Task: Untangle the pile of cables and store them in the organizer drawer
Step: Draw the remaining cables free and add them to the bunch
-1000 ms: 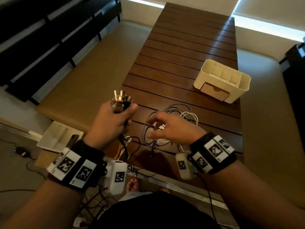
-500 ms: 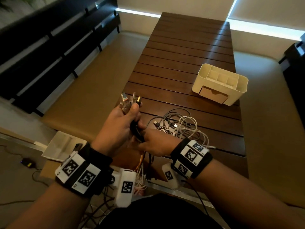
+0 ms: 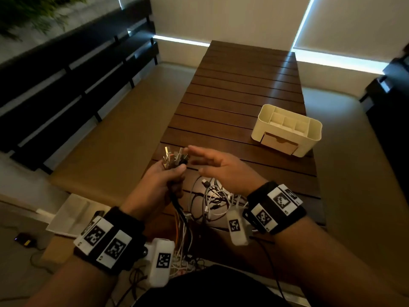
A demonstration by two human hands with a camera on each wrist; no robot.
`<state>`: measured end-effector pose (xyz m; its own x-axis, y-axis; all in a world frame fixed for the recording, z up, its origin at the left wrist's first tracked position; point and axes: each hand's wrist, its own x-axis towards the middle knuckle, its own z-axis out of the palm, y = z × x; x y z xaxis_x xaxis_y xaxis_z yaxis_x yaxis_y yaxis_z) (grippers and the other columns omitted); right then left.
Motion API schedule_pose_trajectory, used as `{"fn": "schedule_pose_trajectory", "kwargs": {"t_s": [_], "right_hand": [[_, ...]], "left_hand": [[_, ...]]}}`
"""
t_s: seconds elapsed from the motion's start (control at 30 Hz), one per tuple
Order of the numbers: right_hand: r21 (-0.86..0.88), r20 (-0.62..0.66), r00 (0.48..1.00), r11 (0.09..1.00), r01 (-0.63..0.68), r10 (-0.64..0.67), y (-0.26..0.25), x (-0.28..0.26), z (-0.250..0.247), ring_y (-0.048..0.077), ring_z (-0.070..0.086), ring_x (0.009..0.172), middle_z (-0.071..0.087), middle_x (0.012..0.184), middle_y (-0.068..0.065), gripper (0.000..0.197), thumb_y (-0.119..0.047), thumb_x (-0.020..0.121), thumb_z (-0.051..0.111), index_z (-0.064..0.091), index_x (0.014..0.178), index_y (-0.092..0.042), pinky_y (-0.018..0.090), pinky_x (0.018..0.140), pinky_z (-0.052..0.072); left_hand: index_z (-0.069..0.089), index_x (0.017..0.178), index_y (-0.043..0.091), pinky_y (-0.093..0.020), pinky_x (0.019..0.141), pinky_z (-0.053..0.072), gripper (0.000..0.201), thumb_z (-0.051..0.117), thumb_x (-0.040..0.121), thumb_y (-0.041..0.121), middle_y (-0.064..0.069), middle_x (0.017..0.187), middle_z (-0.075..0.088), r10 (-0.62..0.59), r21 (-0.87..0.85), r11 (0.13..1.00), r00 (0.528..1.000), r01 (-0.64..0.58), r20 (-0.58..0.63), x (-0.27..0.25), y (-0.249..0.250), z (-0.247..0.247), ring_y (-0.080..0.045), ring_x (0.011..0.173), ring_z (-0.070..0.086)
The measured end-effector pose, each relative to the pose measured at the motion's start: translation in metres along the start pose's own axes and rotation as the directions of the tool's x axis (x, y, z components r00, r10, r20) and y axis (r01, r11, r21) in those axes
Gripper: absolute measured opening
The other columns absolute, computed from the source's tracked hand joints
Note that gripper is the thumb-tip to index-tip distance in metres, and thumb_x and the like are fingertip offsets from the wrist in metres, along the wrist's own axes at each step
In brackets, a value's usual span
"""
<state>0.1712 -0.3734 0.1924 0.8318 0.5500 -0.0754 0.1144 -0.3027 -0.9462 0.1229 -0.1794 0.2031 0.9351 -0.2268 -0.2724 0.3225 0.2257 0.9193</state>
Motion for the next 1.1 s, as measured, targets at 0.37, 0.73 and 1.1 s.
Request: {"fn": "schedule_pose_trajectory", "kwargs": {"t_s": [0.37,0.73,1.1], "right_hand": [[-0.098,-0.45,0.742,0.799,-0.594,0.497,0.12,0.0,-0.021,0.01,0.066,0.08,0.068,0.102,0.002,0.011,-0.013,0.097,0.06,0.068,0.104,-0.017,0.017,0.06,0.05],[-0.637,-0.316,0.923,0.673,-0.377,0.218,0.135,0.029,-0.014,0.018,0.054,0.108,0.056,0.119,-0.005,0.021,-0.021,0.097,0.058,0.069,0.115,-0.022,0.037,0.091,0.05],[-0.622,-0.265,0.879,0.627,-0.469,0.395,0.142,0.074,-0.013,0.019,0.058,0.104,0.058,0.115,0.001,0.02,-0.028,0.094,0.065,0.07,0.111,-0.02,0.035,0.09,0.052]], "left_hand": [[0.055,0.119,0.009,-0.027,0.064,0.042,0.022,0.04,0.104,0.011,-0.001,0.078,0.052,-0.077,-0.059,0.995,0.997,0.075,-0.028,0.018,0.002,-0.012,-0.012,0.064,0.049],[0.055,0.1,0.009,-0.019,0.056,0.047,0.013,0.044,0.102,0.003,0.0,0.07,0.053,-0.08,0.011,0.997,0.997,0.08,0.006,0.032,0.004,-0.019,-0.009,0.057,0.051],[0.052,0.105,0.008,-0.022,0.056,0.045,0.009,0.045,0.102,0.004,0.0,0.071,0.052,-0.088,0.043,0.995,0.996,0.087,0.019,0.04,0.005,-0.037,-0.01,0.058,0.049]]}}
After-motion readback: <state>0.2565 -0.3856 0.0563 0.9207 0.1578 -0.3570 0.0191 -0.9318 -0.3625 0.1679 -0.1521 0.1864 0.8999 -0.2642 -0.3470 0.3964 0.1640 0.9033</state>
